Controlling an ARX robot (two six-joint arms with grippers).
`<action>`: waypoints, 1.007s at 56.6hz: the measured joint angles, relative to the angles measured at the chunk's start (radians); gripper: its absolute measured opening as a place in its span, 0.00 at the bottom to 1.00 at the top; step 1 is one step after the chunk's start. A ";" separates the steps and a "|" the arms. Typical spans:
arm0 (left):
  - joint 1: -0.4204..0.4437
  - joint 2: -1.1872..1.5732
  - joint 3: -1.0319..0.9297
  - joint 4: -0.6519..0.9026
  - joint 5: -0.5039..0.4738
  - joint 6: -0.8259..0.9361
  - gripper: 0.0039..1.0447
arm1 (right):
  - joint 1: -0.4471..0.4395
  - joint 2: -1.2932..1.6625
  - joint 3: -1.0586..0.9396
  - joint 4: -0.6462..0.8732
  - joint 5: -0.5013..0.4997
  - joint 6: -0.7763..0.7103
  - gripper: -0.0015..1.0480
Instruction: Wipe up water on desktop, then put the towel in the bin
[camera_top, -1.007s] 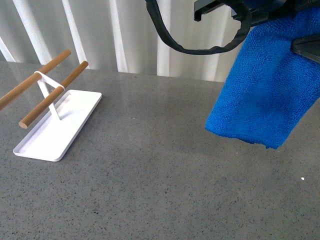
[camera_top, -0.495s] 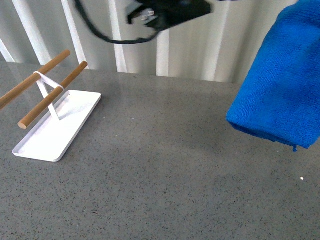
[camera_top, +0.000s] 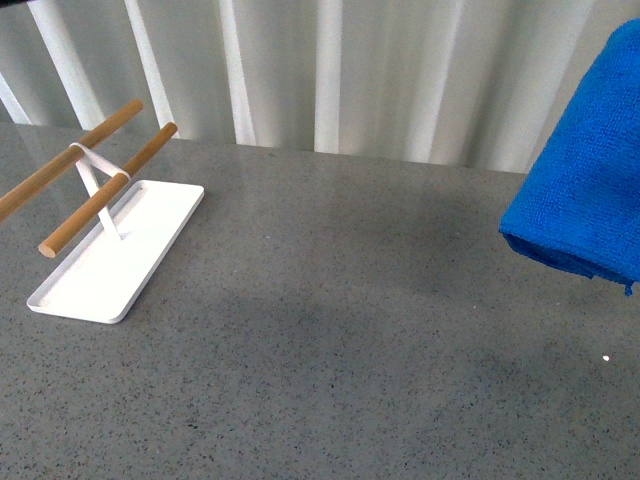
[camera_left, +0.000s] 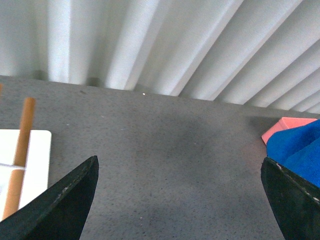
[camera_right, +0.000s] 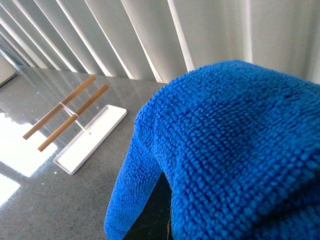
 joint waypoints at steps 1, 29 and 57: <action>0.013 -0.021 -0.015 0.000 0.009 0.000 0.94 | -0.003 0.005 0.000 0.002 0.000 0.000 0.05; 0.011 -0.407 -0.442 0.312 -0.452 0.186 0.51 | -0.017 0.011 0.000 -0.011 0.016 -0.021 0.05; 0.011 -0.655 -0.683 0.295 -0.454 0.211 0.03 | -0.003 0.013 -0.014 -0.048 0.074 -0.059 0.05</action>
